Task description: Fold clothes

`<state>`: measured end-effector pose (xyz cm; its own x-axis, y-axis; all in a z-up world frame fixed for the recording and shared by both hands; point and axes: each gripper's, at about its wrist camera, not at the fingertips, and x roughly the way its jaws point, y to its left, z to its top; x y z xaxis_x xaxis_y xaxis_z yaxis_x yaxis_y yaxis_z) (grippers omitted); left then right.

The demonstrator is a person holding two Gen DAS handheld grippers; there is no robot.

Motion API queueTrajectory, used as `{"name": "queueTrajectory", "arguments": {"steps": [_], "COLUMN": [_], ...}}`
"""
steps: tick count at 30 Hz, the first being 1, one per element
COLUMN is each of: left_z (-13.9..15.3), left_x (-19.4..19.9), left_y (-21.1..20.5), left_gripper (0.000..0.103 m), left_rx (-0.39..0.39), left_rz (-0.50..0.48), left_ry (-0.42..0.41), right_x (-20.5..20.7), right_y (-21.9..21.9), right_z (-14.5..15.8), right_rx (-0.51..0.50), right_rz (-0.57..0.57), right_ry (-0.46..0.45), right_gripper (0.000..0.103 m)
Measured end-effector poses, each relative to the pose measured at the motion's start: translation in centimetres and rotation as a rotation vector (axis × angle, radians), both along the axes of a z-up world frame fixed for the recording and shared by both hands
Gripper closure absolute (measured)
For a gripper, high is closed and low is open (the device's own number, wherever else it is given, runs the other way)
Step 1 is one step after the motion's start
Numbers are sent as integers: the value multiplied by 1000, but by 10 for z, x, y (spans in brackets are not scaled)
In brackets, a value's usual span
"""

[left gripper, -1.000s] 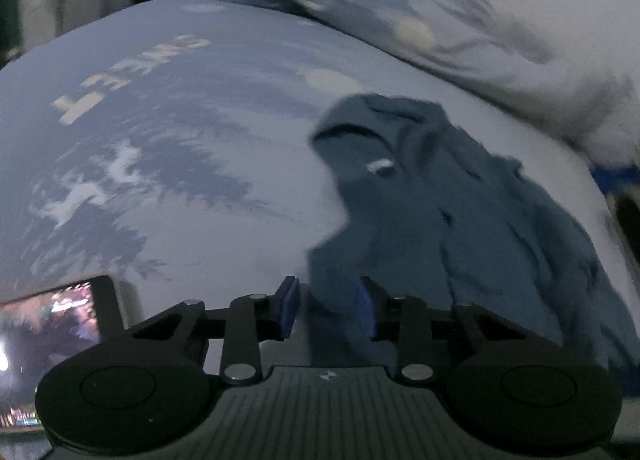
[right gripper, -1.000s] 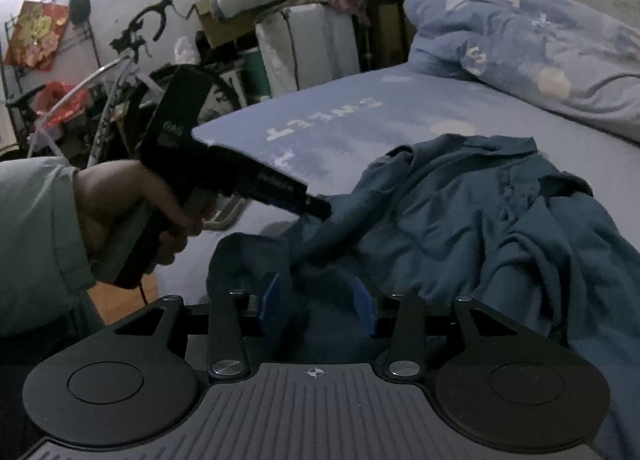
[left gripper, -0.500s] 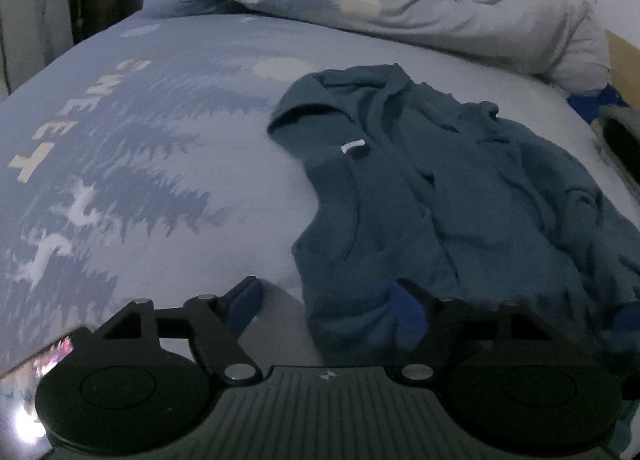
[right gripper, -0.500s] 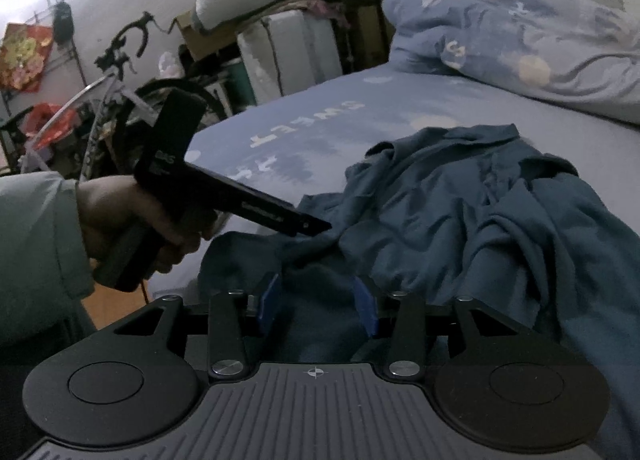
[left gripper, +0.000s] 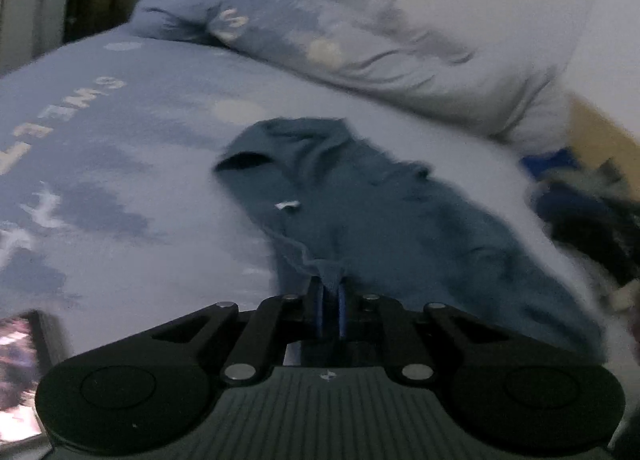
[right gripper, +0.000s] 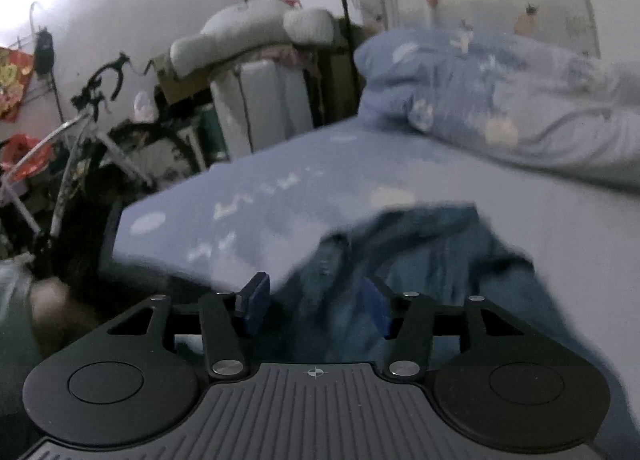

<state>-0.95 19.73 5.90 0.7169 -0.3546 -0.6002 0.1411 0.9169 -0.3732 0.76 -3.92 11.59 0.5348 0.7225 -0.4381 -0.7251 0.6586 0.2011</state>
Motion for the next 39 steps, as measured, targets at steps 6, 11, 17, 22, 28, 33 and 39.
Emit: {"name": "queueTrajectory", "arguments": {"steps": [6, 11, 17, 22, 28, 33, 39], "left_z": [-17, -25, -27, -27, -23, -17, 17], "left_x": [2, 4, 4, 6, 7, 5, -6], "left_y": [-6, -9, -2, -4, -5, -7, -8], "left_gripper": [93, 93, 92, 92, 92, 92, 93], "left_rx": [-102, -129, -171, -167, -145, -108, -59], "left_rz": [18, 30, 49, 46, 44, 41, 48], "left_ry": [39, 60, 71, 74, 76, 64, -31], "right_x": [73, 118, 143, 149, 151, 158, 154], "right_y": [65, 138, 193, 203, 196, 157, 70], "right_z": [4, -35, -75, -90, -93, -74, -17], "right_rx": [-40, -198, -381, -468, -446, -296, 81], "right_rz": [83, 140, 145, 70, 59, -64, -241], "right_ry": [10, -1, -32, -53, -18, 42, 125], "right_gripper": [42, 42, 42, 45, 96, 97, 97]}}
